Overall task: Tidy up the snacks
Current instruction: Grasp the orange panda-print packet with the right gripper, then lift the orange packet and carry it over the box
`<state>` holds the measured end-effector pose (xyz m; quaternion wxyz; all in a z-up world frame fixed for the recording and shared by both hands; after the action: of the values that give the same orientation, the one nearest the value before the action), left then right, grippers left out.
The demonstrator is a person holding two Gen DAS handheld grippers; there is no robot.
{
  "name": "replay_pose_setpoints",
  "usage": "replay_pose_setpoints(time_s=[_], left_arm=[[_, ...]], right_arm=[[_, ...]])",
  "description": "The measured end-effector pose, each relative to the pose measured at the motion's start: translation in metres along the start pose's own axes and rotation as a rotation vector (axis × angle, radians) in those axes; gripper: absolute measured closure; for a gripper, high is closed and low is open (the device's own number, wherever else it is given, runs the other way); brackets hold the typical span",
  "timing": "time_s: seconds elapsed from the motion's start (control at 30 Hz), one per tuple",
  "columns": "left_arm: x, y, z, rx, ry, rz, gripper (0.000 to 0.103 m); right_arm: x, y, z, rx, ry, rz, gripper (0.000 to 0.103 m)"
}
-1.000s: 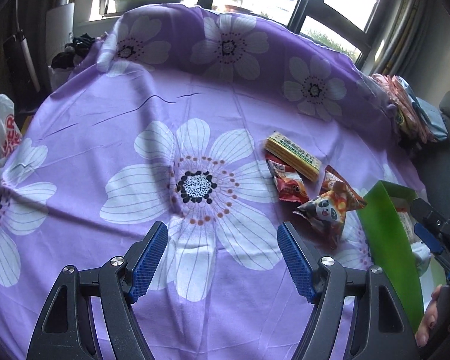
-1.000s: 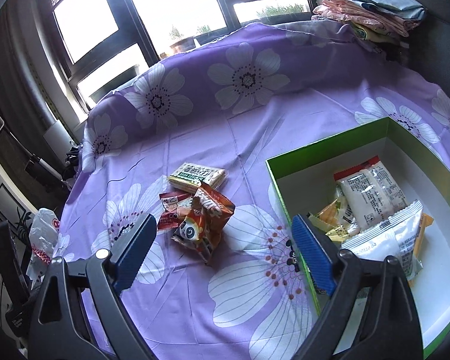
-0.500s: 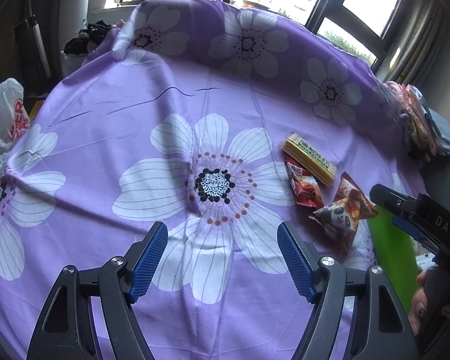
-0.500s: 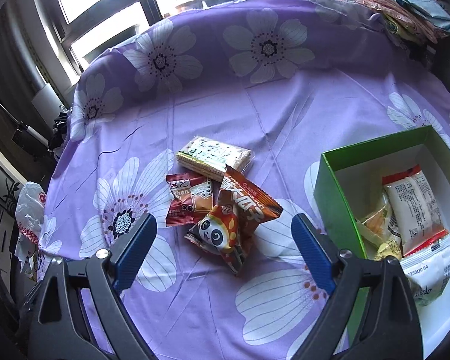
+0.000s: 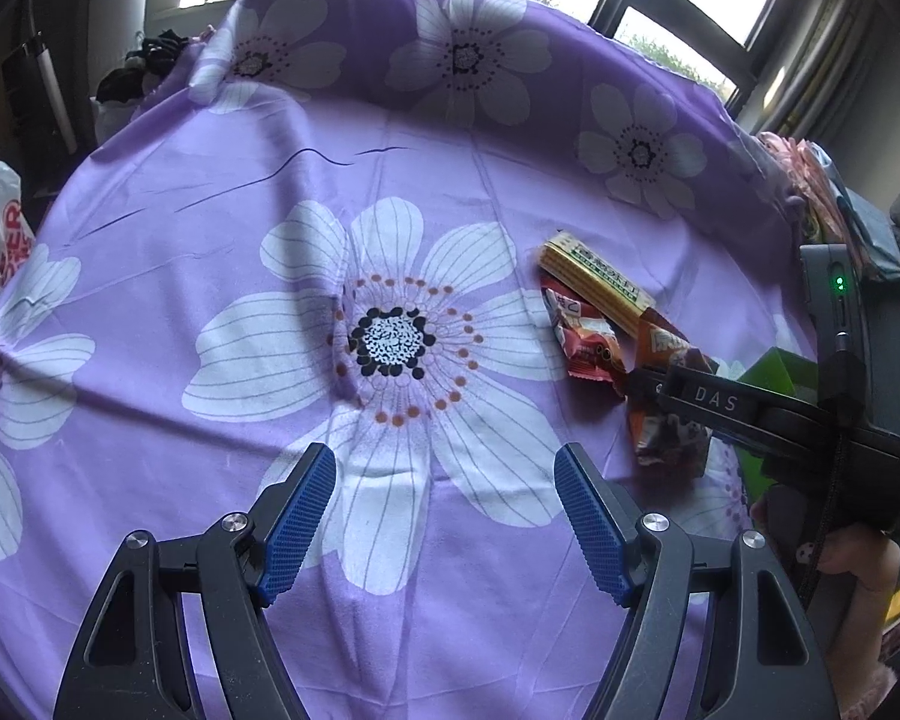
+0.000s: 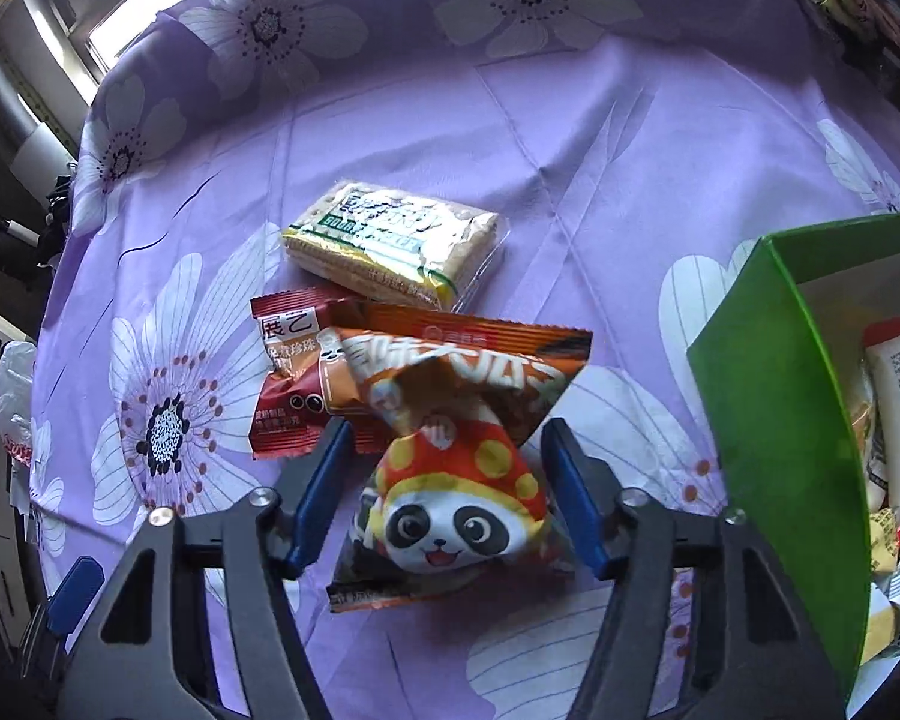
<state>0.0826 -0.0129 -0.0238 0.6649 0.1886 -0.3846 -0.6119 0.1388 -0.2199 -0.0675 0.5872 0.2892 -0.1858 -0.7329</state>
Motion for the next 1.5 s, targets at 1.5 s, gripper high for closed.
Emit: replay_pose_setpoints(time_s=[1.5], left_arm=[[0.151,0.003,0.022,0.104,-0.394,-0.123,0.065]], right_arm=[[-0.022,-0.007,0.107,0.074,0.419,-0.214,0.068]])
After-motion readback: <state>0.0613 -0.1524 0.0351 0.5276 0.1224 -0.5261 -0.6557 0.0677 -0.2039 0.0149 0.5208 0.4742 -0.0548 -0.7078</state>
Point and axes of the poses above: each gripper's, at about its wrist camera, not at the fingertips, and z roughly against the way its jaws point, x to its right, y to its top, the point moved 10 cm from there along -z, roughly the way its jaws point, and after that the axes turned 14 degrees about x, right-handed, at the moved point
